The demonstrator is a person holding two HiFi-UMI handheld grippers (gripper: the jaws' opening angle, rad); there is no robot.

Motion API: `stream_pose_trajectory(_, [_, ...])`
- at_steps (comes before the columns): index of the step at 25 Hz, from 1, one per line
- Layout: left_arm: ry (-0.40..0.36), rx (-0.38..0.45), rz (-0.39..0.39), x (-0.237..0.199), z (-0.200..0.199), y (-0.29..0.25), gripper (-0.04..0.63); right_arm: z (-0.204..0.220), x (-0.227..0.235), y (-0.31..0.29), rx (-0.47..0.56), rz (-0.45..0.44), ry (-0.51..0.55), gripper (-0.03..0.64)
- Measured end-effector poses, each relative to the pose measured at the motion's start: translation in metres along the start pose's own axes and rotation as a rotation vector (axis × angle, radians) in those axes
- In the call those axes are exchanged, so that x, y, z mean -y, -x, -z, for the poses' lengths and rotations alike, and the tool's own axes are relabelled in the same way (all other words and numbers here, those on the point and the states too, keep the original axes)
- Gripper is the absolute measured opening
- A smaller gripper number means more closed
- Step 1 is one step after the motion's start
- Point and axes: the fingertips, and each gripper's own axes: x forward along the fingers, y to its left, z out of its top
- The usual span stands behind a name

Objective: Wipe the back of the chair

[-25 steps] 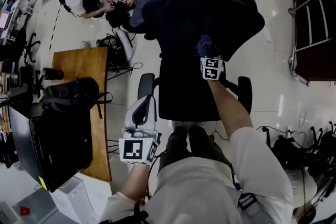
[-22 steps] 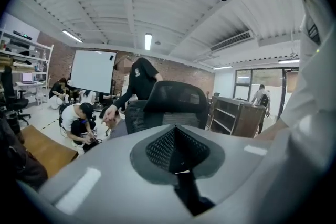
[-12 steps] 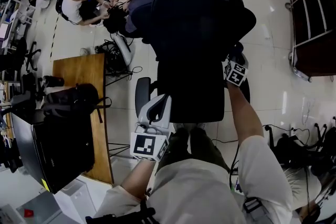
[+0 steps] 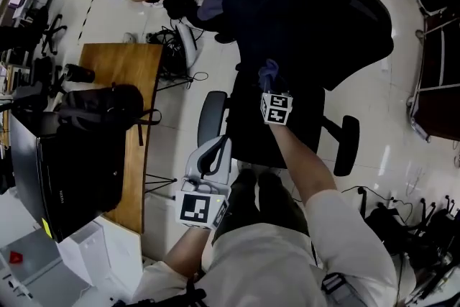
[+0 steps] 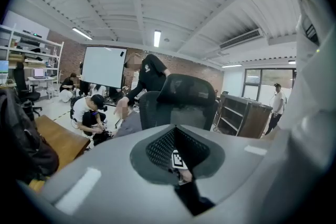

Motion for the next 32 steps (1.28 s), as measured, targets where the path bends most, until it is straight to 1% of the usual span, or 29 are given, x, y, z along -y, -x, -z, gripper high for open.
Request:
stream_pose_trajectory(3, [-0.002,-0.026,-0.056,-0.018,0.019,0.010,0.063,0.020,-0.045,-0.046,-0.042,-0.072,0.037,0.048])
stream_pose_trajectory(5, [0.008,-0.037,-0.091,-0.031,0.020,0.016,0.063,0.018,-0.056,-0.064,-0.068,-0.079,0.060,0.048])
stream_pose_trajectory(8, [0.023,-0.043,-0.129,-0.054,0.021,0.021,0.063,0.008,-0.045,-0.075,-0.076,-0.044,0.061,0.048])
stream_pose_trajectory(10, [0.030,-0.056,-0.134,-0.065,0.028,0.022,0.063,0.014,-0.027,-0.071,-0.081,-0.007,0.053,0.048])
stream_pose_trajectory(12, [0.034,-0.064,-0.119,-0.067,0.032,0.016,0.063,0.025,0.006,-0.058,-0.089,0.048,0.032,0.048])
stream_pose_trajectory(13, [0.033,-0.064,-0.104,-0.063,0.032,0.009,0.063,0.028,0.030,-0.049,-0.092,0.083,0.019,0.048])
stream_pose_trajectory(18, [0.010,-0.055,-0.009,-0.018,0.021,-0.041,0.063,0.032,0.182,0.006,-0.109,0.281,-0.050,0.048])
stream_pose_trajectory(20, [-0.001,-0.060,0.027,0.001,0.020,-0.057,0.063,0.036,0.231,0.026,-0.116,0.344,-0.079,0.048])
stream_pose_trajectory(22, [-0.005,-0.073,0.057,0.016,0.023,-0.068,0.063,0.041,0.267,0.046,-0.126,0.405,-0.112,0.048])
stream_pose_trajectory(24, [-0.004,-0.086,0.083,0.032,0.027,-0.073,0.063,0.044,0.290,0.063,-0.129,0.463,-0.163,0.048])
stream_pose_trajectory(26, [-0.007,-0.093,0.105,0.044,0.030,-0.074,0.063,0.044,0.297,0.074,-0.117,0.485,-0.205,0.048])
stream_pose_trajectory(29, [-0.011,-0.088,0.112,0.048,0.029,-0.074,0.063,0.035,0.285,0.074,-0.094,0.467,-0.214,0.048])
stream_pose_trajectory(31, [-0.007,-0.080,0.100,0.041,0.027,-0.073,0.063,0.031,0.261,0.065,-0.087,0.423,-0.205,0.048])
stream_pose_trajectory(32, [-0.003,-0.079,0.091,0.037,0.027,-0.072,0.063,0.031,0.242,0.057,-0.087,0.384,-0.188,0.048])
